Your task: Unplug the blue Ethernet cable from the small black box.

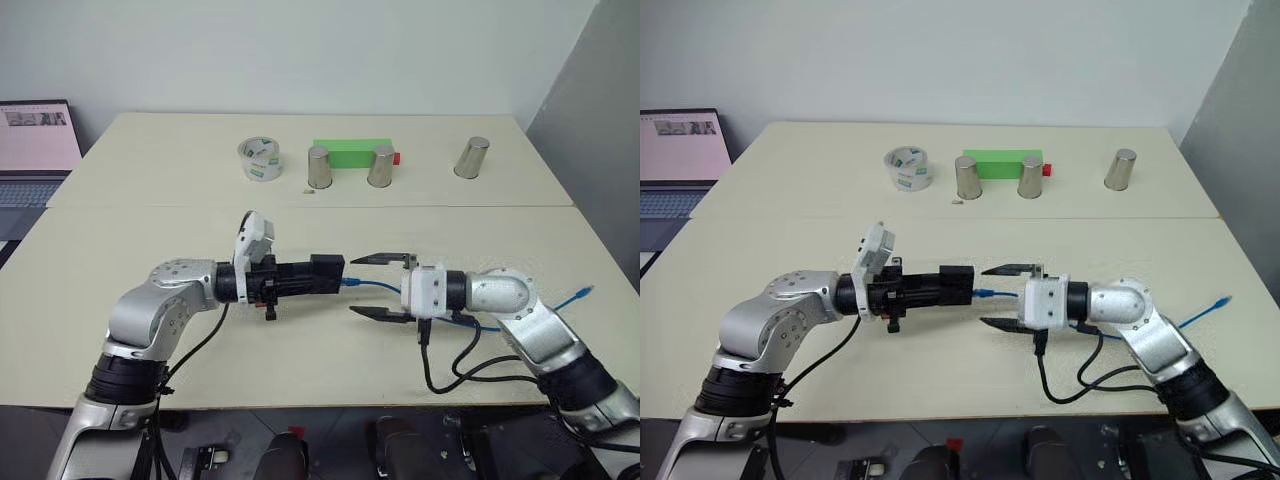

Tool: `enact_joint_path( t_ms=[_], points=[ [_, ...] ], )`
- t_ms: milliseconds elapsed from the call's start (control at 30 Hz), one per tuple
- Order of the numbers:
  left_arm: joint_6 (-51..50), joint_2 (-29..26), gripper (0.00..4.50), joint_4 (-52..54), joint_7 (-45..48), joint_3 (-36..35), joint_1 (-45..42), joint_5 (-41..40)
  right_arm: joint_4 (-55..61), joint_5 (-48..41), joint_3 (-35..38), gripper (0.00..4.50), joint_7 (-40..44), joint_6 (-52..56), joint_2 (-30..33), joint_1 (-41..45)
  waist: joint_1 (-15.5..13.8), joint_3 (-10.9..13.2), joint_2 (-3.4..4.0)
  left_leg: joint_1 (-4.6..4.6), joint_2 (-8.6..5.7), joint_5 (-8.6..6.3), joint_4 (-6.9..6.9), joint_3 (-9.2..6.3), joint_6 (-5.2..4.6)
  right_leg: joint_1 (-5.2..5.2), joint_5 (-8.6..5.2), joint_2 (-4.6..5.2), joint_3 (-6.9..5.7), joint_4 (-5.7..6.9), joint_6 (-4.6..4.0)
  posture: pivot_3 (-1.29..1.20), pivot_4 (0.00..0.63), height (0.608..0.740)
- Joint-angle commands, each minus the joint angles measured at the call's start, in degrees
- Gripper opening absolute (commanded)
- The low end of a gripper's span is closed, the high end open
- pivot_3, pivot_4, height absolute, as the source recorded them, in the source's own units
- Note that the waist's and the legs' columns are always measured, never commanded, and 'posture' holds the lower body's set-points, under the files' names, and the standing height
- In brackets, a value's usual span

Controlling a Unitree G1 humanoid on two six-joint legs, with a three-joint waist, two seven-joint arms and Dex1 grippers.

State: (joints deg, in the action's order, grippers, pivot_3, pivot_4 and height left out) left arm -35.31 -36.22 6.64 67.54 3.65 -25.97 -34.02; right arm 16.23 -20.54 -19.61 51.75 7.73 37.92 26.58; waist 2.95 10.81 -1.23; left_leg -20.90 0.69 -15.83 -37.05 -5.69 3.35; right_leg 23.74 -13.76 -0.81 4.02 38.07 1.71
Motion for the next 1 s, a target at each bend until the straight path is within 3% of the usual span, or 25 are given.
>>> enact_joint_path(
  t_ms=[33, 267, 833, 1000],
  points=[
    [3.7, -0.3, 0.78, 1.0, 2.6, -0.1, -0.2, 0.5, 6.4, -11.9, 4.0, 3.49, -2.1, 20.2, 0.5, 0.7, 0.0, 0.0, 0.0, 0.01, 0.0, 0.0, 0.0, -0.03, 0.0, -0.01, 0.0, -0.01, -0.05, 0.01, 0.0, 0.0, 0.15, 0.74],
    [2.8, -0.3, 0.78, -0.6, 3.8, -0.9, -1.1, -1.0, 5.3, -17.8, 6.2, 3.49, -3.9, 35.7, -1.4, 3.3, 0.0, 0.0, 0.0, -0.03, 0.0, 0.0, 0.02, -0.01, -0.01, 0.01, -0.01, -0.02, -0.06, -0.04, 0.02, 0.0, 0.15, 0.74],
    [1.9, -0.9, 0.78, 0.3, 4.4, -0.7, -0.6, -1.6, 1.1, -16.9, 6.0, 3.49, 0.2, 40.4, -5.0, 6.5, 0.2, 0.0, 0.0, -0.07, 0.01, -0.01, 0.04, -0.01, -0.02, 0.05, -0.02, -0.04, -0.08, -0.1, 0.03, 0.0, 0.15, 0.74],
    [2.4, -1.0, 0.78, 0.8, 4.4, -0.2, -0.3, -1.2, 0.5, -15.1, 4.7, 2.53, 1.3, 39.4, -4.8, 6.9, 0.2, 0.0, 0.0, -0.07, 0.01, -0.01, 0.05, -0.01, -0.02, 0.06, -0.02, -0.03, -0.08, -0.1, 0.03, 0.0, 0.15, 0.74]
  ],
)
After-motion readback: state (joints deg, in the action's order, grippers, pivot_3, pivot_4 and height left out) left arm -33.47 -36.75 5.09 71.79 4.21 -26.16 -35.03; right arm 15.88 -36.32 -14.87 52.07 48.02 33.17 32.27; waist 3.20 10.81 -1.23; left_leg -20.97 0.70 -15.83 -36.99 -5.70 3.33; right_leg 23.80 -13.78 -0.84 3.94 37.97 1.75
